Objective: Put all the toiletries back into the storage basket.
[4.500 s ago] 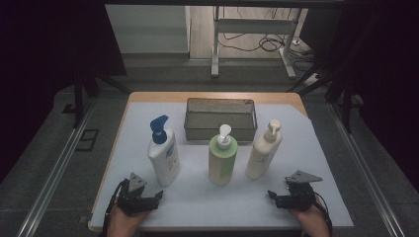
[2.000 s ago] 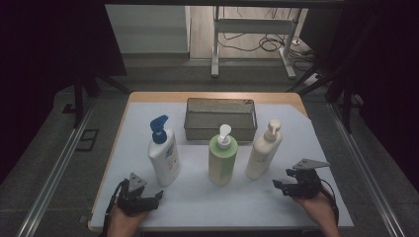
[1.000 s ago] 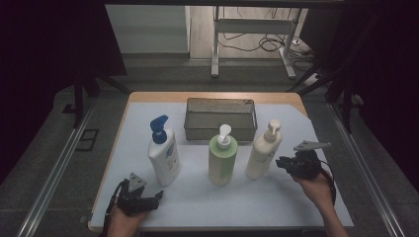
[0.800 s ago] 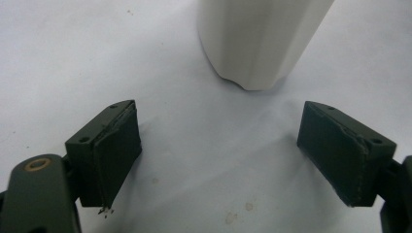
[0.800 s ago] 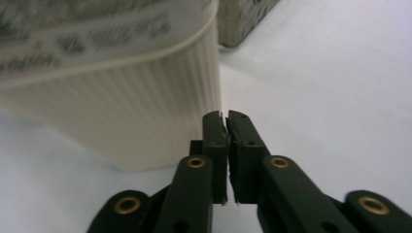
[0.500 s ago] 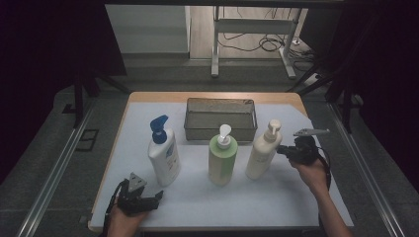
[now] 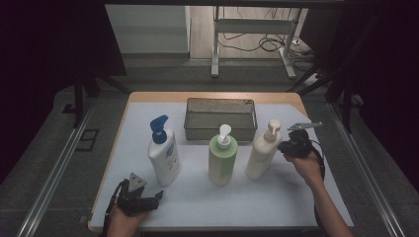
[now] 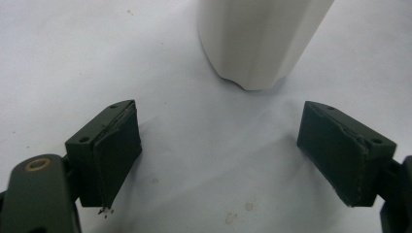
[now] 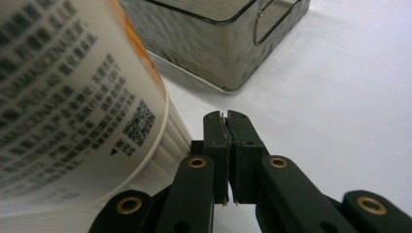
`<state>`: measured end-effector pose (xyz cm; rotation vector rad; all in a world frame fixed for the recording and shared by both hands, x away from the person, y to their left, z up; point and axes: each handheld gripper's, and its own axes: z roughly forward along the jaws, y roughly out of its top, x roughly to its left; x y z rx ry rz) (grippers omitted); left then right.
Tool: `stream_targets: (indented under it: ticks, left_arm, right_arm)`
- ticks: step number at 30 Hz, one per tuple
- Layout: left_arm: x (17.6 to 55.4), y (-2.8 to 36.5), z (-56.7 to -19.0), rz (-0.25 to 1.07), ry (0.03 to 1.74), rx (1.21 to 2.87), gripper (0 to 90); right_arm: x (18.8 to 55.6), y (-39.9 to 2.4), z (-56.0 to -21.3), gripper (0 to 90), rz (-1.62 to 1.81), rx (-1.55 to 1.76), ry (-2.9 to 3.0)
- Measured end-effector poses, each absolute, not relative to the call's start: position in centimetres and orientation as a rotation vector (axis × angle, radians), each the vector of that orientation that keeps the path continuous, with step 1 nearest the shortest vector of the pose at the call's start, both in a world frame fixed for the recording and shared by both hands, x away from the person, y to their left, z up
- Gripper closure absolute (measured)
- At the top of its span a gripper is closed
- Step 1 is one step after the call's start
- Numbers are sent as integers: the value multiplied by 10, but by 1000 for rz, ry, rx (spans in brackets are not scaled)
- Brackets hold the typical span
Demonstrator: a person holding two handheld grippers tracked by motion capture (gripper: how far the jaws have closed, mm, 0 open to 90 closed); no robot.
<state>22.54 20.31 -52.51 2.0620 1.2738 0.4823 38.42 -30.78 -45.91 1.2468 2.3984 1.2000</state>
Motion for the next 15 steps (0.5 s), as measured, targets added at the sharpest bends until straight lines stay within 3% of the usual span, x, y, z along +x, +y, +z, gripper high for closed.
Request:
stream_targets:
  ticks: [15]
  left_arm:
    - [225,203,-525,482,1274,2062,153]
  right_arm:
    - [389,-308,-454,869,1244,1223,2410]
